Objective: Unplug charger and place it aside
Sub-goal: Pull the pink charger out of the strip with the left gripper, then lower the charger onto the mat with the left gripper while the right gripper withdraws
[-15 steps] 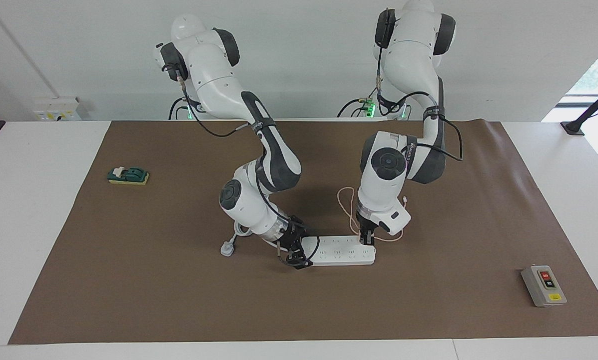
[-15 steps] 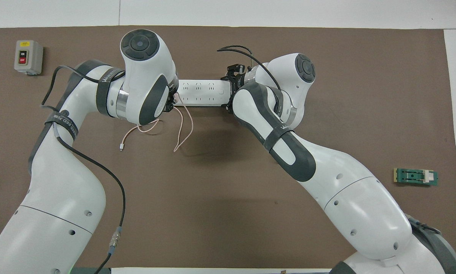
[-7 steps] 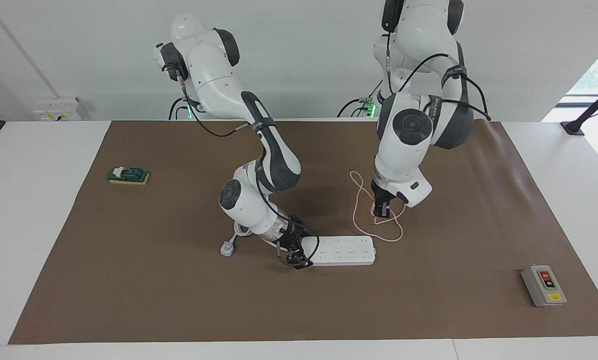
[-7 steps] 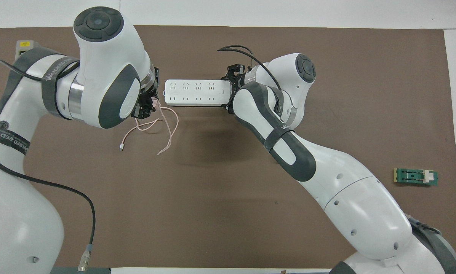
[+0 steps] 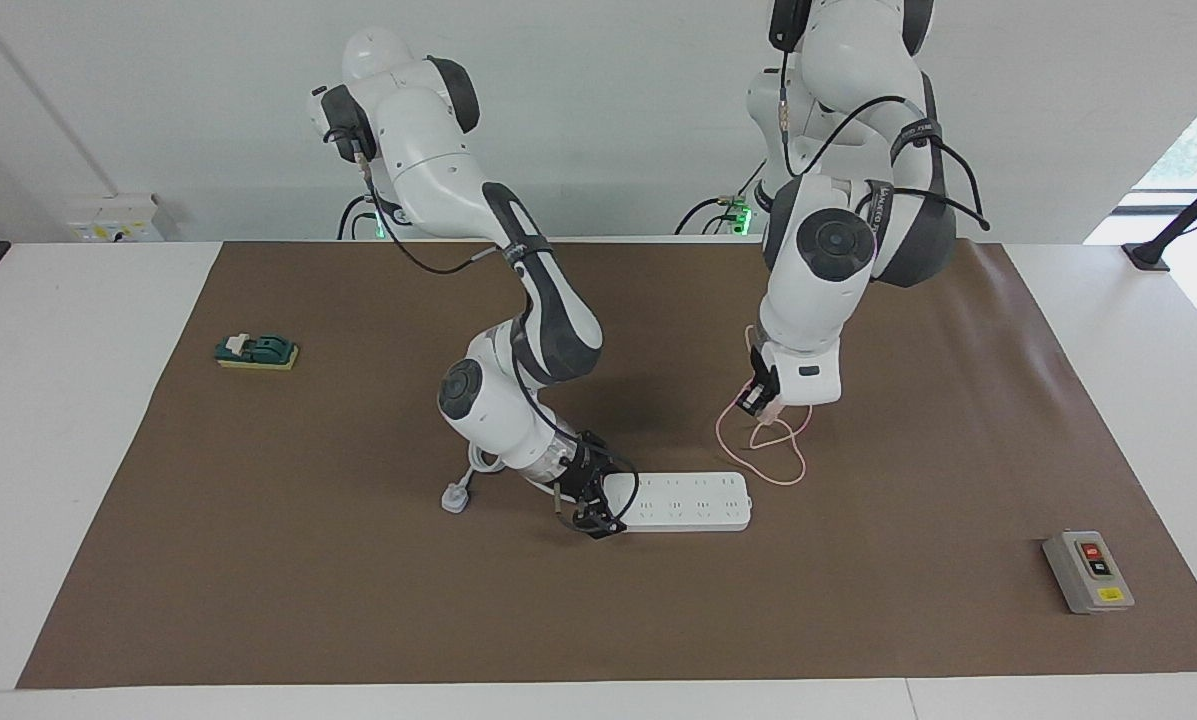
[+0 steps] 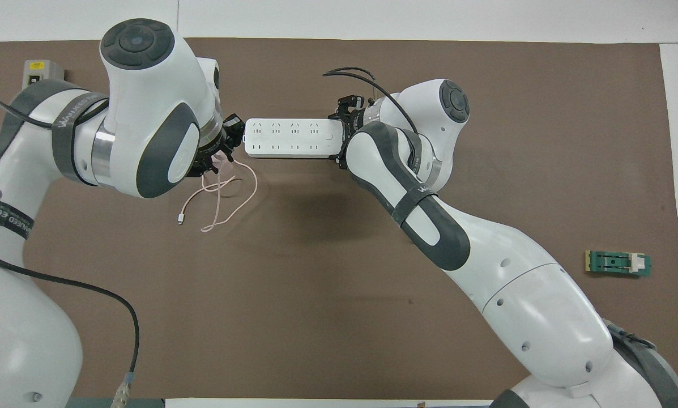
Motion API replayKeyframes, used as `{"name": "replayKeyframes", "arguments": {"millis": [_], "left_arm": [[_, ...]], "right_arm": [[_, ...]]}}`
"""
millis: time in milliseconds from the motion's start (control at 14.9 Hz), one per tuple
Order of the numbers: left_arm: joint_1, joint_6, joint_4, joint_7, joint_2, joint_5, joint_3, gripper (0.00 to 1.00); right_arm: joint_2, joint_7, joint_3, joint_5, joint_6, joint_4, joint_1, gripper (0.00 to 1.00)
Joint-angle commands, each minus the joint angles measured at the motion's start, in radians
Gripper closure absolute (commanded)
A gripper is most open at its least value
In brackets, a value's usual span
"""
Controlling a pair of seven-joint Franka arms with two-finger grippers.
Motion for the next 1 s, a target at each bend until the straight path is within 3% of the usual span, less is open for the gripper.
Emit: {"name": "replayKeyframes", "arguments": {"millis": [0, 268, 402, 602, 736, 937], "left_arm": [[0.017, 0.033, -0.16, 0.235, -0.127, 0.004, 0.001, 1.0], [0.058, 0.039, -0.246, 0.493, -0.19, 0.027, 0.003, 1.0], [0.066, 0.064, -0.347, 0.564, -0.262, 0.048, 0.003, 1.0], [0.072, 0.192, -0.571, 0.604, -0.402, 0.058, 0.001, 1.0], [0.093, 0.22, -0.645, 0.679, -0.44, 0.058, 0.001, 1.0], [0.153, 0.26, -0.725, 0.818, -0.472, 0.058, 0.001, 1.0]], "right_arm": [[-0.024, -0.018, -0.004, 0.006, -0.007, 0.007, -0.015, 0.0], [-0.087, -0.013, -0.01, 0.006, -0.013, -0.044, -0.019, 0.0], [-0.133, -0.013, -0.019, 0.006, -0.024, -0.085, -0.018, 0.0], [-0.228, -0.012, -0.083, -0.018, -0.14, -0.146, -0.016, 0.0], [-0.269, -0.015, -0.137, -0.049, -0.254, -0.151, -0.016, 0.0], [-0.328, -0.013, -0.16, -0.063, -0.32, -0.159, -0.018, 0.0]]}}
